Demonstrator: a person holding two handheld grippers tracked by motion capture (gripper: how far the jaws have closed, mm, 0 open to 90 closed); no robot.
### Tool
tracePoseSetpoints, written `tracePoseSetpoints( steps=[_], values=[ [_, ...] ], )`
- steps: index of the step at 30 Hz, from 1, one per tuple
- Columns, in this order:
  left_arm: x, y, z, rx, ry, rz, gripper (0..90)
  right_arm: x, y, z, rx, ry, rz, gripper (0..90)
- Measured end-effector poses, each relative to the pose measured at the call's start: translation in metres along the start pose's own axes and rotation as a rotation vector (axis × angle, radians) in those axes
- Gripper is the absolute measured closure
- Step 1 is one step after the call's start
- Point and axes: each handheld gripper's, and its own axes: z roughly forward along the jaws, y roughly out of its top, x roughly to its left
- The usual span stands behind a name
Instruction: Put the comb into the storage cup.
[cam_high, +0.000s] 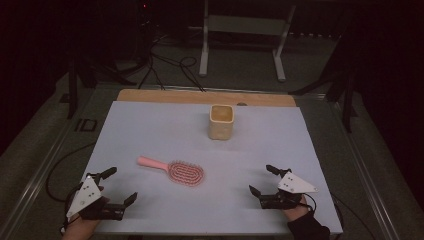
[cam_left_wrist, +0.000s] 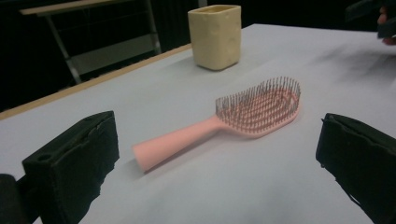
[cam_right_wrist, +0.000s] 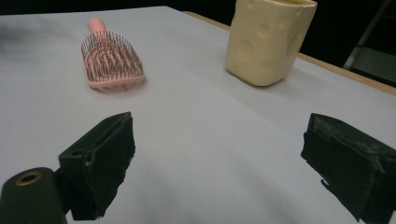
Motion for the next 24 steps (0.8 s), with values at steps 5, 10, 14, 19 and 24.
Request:
tracePoseSetpoints(
  steps=[5, 10, 14, 19, 24],
  values=[
    [0.006, 0.016, -0.004, 0.022, -0.006, 0.012, 0.0, 0.001, 0.001, 0.000, -0.004, -0.006, -0.013, 9.1],
    [0.015, 0.032, -0.009, 0.022, -0.001, 0.002, 0.0, 0.001, 0.001, -0.001, -0.010, -0.013, -0.004, 9.1],
    [0.021, 0.042, -0.009, 0.029, -0.002, 0.002, 0.0, 0.001, 0.002, -0.002, -0.015, -0.014, -0.003, 9.1],
    [0.026, 0.049, -0.005, 0.049, -0.015, 0.000, 0.0, 0.002, 0.004, -0.002, -0.027, -0.017, -0.011, 9.1],
    [0.033, 0.055, 0.002, 0.072, -0.030, -0.009, 0.0, 0.002, 0.004, -0.002, -0.030, -0.021, -0.011, 9.1]
  ],
)
